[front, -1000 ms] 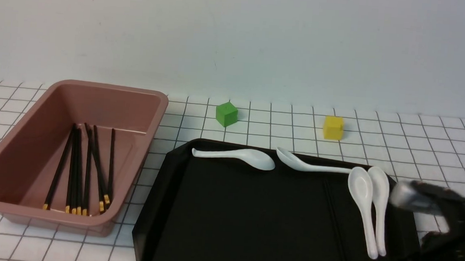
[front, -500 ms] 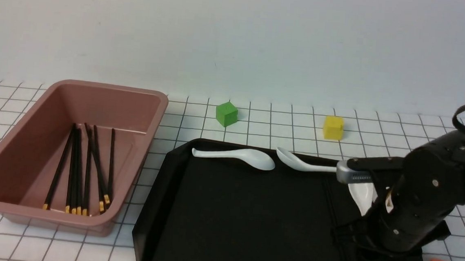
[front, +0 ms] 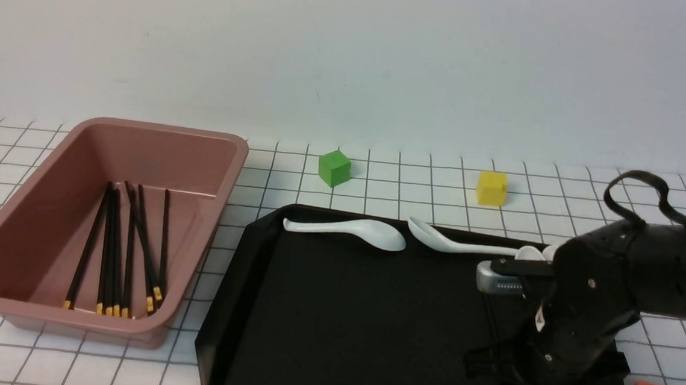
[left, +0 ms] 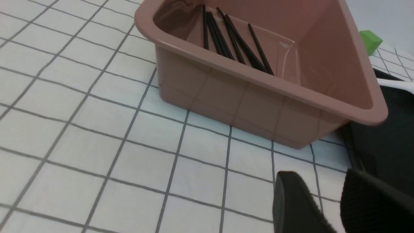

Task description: On white black tablecloth take chopsticks from black tray and put them in box.

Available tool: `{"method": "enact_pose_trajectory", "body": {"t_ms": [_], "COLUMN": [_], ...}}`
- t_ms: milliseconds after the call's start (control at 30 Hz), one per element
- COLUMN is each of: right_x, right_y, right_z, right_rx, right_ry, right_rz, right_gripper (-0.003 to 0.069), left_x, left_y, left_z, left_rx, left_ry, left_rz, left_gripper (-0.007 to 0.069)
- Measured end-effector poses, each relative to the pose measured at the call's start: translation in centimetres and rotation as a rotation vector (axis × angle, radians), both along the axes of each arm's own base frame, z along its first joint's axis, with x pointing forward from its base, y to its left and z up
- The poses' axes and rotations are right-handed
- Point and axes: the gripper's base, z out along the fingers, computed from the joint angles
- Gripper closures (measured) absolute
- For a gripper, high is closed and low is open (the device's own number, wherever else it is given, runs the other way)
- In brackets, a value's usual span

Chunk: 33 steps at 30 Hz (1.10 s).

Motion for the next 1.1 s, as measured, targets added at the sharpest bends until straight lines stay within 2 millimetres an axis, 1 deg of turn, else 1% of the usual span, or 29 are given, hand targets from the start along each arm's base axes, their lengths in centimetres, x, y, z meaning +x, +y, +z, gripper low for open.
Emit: {"method": "enact_pose_trajectory", "body": {"t_ms": [100,167,267,400,467,600,700,767,800,833,900,967,1033,1100], "right_x": [0.0,0.0,0.0,-0.1,-0.4,-1.2,-1.5,-1.7,-1.6,-1.5,-1.2,-0.9,-0.4,0.6], "right_y": [0.0,0.0,0.0,0.1,0.1,-0.1,0.6,1.6,2.9,3.5,6.8,9.3,12.0,15.8], "right_z": [0.0,-0.1,0.0,0.1,0.6,3.6,8.0,10.2,12.0,12.8,15.4,16.7,17.5,17.7], "right_rx": [-0.002,-0.01,-0.009,0.002,0.008,0.021,0.131,0.212,0.287,0.322,0.451,0.522,0.568,0.602], "right_ry": [0.005,0.01,0.019,0.03,0.05,0.07,0.005,-0.053,-0.126,-0.16,-0.285,-0.338,-0.384,-0.444], "right_rz": [0.0,0.004,0.001,-0.012,-0.023,-0.03,-0.053,-0.044,-0.017,-0.007,0.083,0.151,0.224,0.324], "right_gripper": [0.0366,0.0431,0.0553,0.0552,0.0552,0.0552,0.0552,0.0552,0.0552,0.0552,0.0552,0.0552,0.0552,0.0552], "left_x": [0.0,0.0,0.0,0.0,0.0,0.0,0.0,0.0,0.0,0.0,0.0,0.0,0.0,0.0], "left_y": [0.0,0.0,0.0,0.0,0.0,0.0,0.0,0.0,0.0,0.0,0.0,0.0,0.0,0.0], "left_z": [0.0,0.0,0.0,0.0,0.0,0.0,0.0,0.0,0.0,0.0,0.0,0.0,0.0,0.0], "left_rx": [0.0,0.0,0.0,0.0,0.0,0.0,0.0,0.0,0.0,0.0,0.0,0.0,0.0,0.0], "left_ry": [0.0,0.0,0.0,0.0,0.0,0.0,0.0,0.0,0.0,0.0,0.0,0.0,0.0,0.0], "left_rz": [0.0,0.0,0.0,0.0,0.0,0.0,0.0,0.0,0.0,0.0,0.0,0.0,0.0,0.0], "left_gripper": [0.0386,0.0386,0.0386,0.0386,0.0386,0.0386,0.0386,0.0386,0.0386,0.0386,0.0386,0.0386,0.0386,0.0386]}}
